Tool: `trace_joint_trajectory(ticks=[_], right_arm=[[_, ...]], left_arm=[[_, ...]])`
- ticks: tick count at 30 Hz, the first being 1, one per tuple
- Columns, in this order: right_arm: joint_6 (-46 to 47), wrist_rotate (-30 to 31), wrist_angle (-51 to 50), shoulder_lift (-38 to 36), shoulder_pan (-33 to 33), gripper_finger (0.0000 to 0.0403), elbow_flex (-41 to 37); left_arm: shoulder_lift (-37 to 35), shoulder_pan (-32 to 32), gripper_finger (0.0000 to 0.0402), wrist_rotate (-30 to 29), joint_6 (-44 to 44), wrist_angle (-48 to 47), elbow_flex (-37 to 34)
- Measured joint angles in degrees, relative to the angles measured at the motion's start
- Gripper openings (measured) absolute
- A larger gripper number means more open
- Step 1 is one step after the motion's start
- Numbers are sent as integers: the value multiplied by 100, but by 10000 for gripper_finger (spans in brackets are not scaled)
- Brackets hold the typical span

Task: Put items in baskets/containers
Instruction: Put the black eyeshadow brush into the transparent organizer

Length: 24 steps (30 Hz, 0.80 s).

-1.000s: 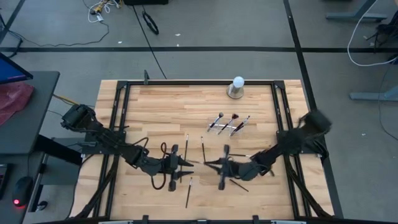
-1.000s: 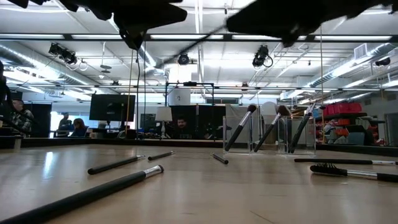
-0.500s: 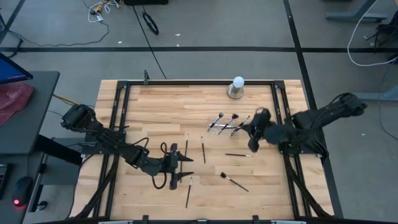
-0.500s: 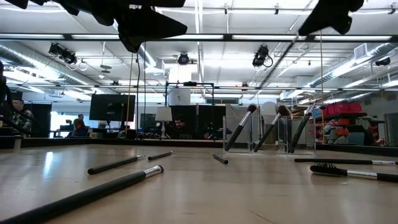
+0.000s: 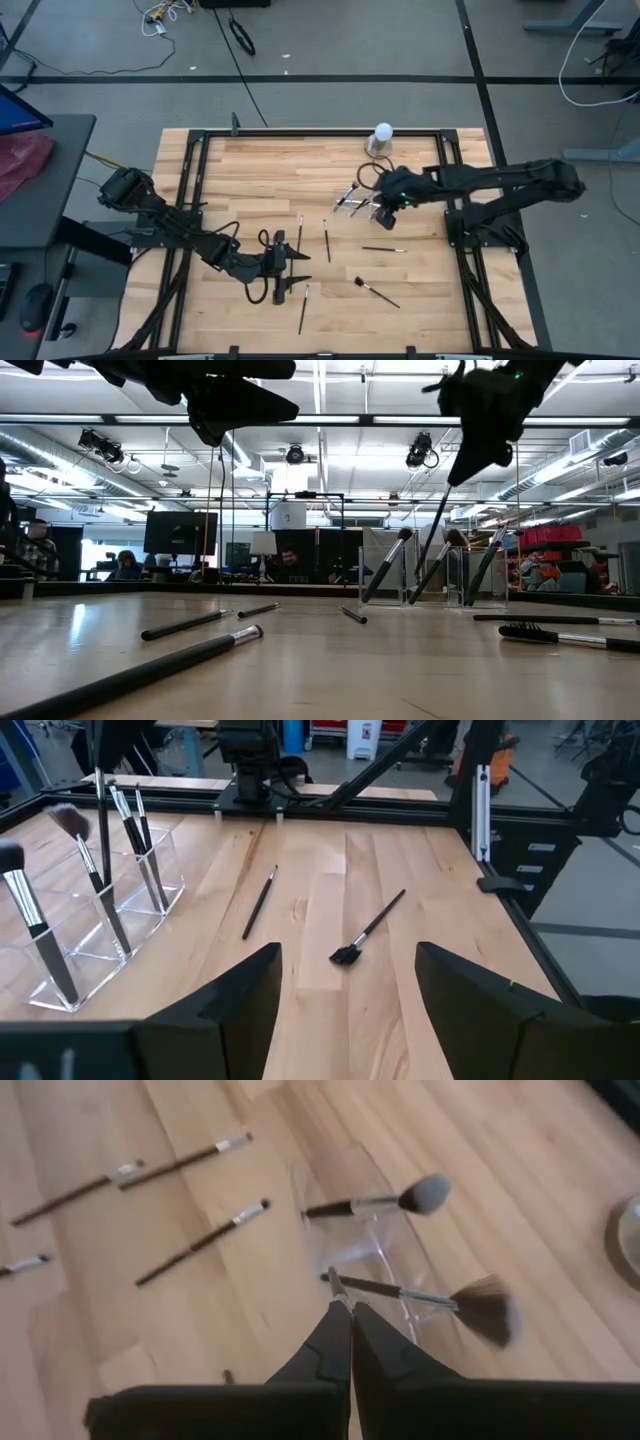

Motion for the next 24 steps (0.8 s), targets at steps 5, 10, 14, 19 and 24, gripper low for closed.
trace_joint_trajectory(ticks=[5,10,14,19,24], right_arm=[[-140,-254,184,316,-203,0,-2],[-143,-294,324,418,-296,24,-2],[-170,-293,328,418,-382,71,-2],[-277,396,235,344,-555,142,-4],[-274,754,260,-122,-525,180,-4]], left_arm=[[0,0,236,0,0,-2,0],[0,0,236,0,0,-4,0],[0,-2,236,0,-2,-7,0],[0,-4,236,0,-6,-7,0],[0,-16,236,0,-141,-60,0]])
